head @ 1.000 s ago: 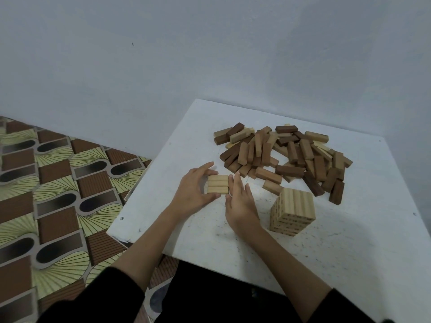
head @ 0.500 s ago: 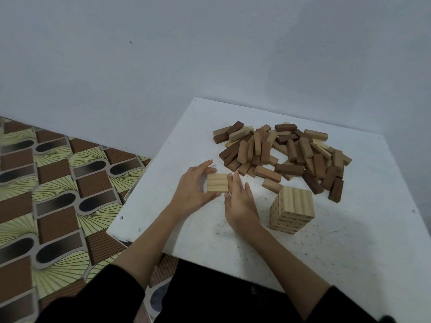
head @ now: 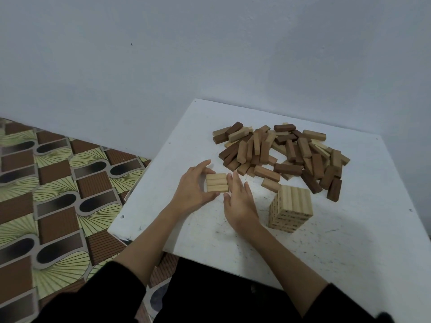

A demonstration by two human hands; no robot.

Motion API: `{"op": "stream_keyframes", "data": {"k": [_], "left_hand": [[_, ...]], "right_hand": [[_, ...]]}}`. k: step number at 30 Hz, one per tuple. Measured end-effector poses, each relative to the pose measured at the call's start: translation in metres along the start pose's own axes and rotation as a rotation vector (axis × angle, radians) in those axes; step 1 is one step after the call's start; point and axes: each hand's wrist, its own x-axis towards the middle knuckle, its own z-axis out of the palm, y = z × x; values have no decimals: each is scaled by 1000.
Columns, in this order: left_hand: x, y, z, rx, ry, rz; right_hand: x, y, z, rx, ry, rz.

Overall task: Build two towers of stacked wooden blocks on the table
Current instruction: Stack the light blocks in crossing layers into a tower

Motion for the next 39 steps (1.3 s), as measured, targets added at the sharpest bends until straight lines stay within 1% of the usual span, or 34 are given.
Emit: {"op": "stream_keyframes", "data": {"k": [6, 8, 9, 13, 18, 21, 24, 27, 29, 31, 33, 39], "left_hand": [[-3, 5, -5, -109, 3, -48], [-3, 14, -10, -181, 46, -75], [-2, 19, -12, -181, 68, -73], [2, 41, -23, -174, 107, 27], [5, 78, -33, -224, 127, 135], [4, 100, -30, -265, 87, 173], [0, 120, -16, -306, -8, 193], [-5, 132, 6, -311, -111, 208], [-8, 136, 21, -299, -166, 219], [-9, 138, 35, -290, -218, 217], [-10, 137, 43, -268, -253, 214], [-8, 138, 53, -199, -339, 211]], "right_hand": [[-2, -7, -4, 91, 29, 15], [-3, -16, -10, 189, 57, 12], [-4, -23, -15, 250, 63, 6], [-7, -54, -41, 362, 94, -66], [-6, -70, -85, 286, 136, -170], [-11, -63, -122, 310, 31, -237], [-21, -42, -153, 250, -40, -262], [-34, -15, -170, 230, -36, -248], [-42, 1, -175, 238, -38, -208], [-50, 16, -178, 195, -36, -178], [-55, 30, -178, 167, -25, -171], [-62, 51, -173, 189, 13, -194]]}}
